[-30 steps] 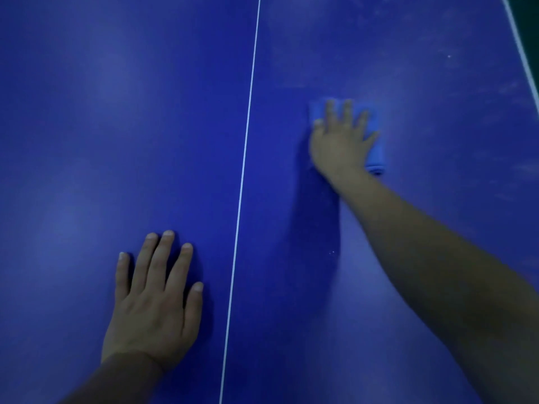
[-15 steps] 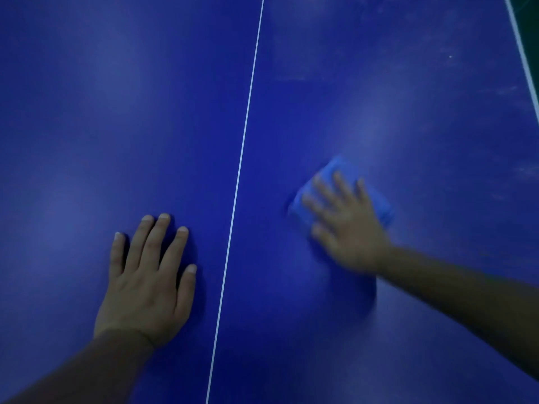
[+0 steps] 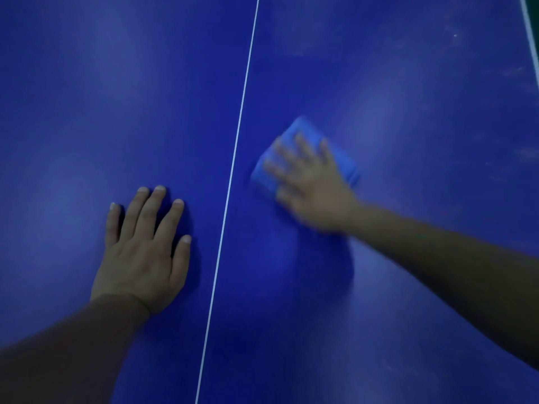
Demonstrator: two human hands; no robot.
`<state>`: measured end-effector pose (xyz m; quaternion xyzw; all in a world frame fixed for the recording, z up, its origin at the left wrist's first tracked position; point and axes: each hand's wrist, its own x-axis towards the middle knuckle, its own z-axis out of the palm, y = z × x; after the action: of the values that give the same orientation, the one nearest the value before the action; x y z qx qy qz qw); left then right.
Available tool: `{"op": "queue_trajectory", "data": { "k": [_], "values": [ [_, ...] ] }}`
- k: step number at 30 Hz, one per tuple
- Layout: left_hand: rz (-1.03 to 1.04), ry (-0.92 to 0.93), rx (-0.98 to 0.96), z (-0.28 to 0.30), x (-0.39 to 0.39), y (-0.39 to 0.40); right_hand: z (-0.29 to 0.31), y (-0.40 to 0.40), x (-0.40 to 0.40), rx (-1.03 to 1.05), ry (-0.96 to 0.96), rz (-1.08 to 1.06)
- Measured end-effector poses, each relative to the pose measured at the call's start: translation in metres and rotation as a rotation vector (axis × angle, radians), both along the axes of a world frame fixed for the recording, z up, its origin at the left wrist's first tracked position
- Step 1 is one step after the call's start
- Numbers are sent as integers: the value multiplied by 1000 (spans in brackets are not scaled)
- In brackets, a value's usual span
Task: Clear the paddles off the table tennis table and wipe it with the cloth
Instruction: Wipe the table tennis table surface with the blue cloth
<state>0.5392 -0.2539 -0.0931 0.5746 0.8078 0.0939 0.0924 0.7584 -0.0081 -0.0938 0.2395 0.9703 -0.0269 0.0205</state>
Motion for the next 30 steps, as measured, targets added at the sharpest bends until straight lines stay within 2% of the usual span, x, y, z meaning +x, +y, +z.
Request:
{"op": "queue_trajectory", "data": {
  "k": [2, 3, 4, 5, 6, 10, 11, 12, 13, 15, 19, 21, 22, 23, 27, 28, 30],
  "values": [
    [5, -2, -1, -1, 0, 0, 2, -50, 43, -66, -45, 454],
    [6, -2, 0, -1, 0, 0, 6, -47, 61, -93, -75, 578],
    [7, -3, 3, -2, 0, 0, 11, -28, 70, -92, -90, 618],
    [8, -3, 6, -2, 0, 0, 13, 0, 72, -46, -84, 565],
    [8, -4, 7, -2, 0, 0, 11, 33, 70, 4, -80, 407],
    [9, 3, 12, -5, 0, 1, 19, 143, 55, -31, -26, -671],
    [14, 5, 9, -5, 0, 0, 20, 151, 52, -63, 12, -825],
    [17, 7, 7, -6, 0, 0, 19, 147, 47, -85, 24, -883],
    [14, 9, 10, -6, -1, 0, 16, 133, 42, -77, 15, -865],
    [1, 14, 21, -7, -2, -1, 9, 76, 43, 20, -5, -653],
    [7, 21, 18, -9, -1, -1, 2, -84, 107, -25, -36, 58],
    [5, 28, 13, -9, -2, -1, 7, -83, 132, -64, -93, 261],
    [7, 31, 12, -9, -3, -1, 8, -63, 132, -40, -97, 247],
    [8, 33, 13, -9, -3, -1, 7, -37, 124, -11, -89, 142],
    [21, 29, 25, -8, -1, 0, 12, 59, 86, -25, -19, -674],
    [24, 32, 27, -7, -1, 0, 13, 64, 80, -48, 7, -779],
    [25, 40, 27, -7, -2, 0, 9, 37, 72, -37, 16, -809]
  ]
}}
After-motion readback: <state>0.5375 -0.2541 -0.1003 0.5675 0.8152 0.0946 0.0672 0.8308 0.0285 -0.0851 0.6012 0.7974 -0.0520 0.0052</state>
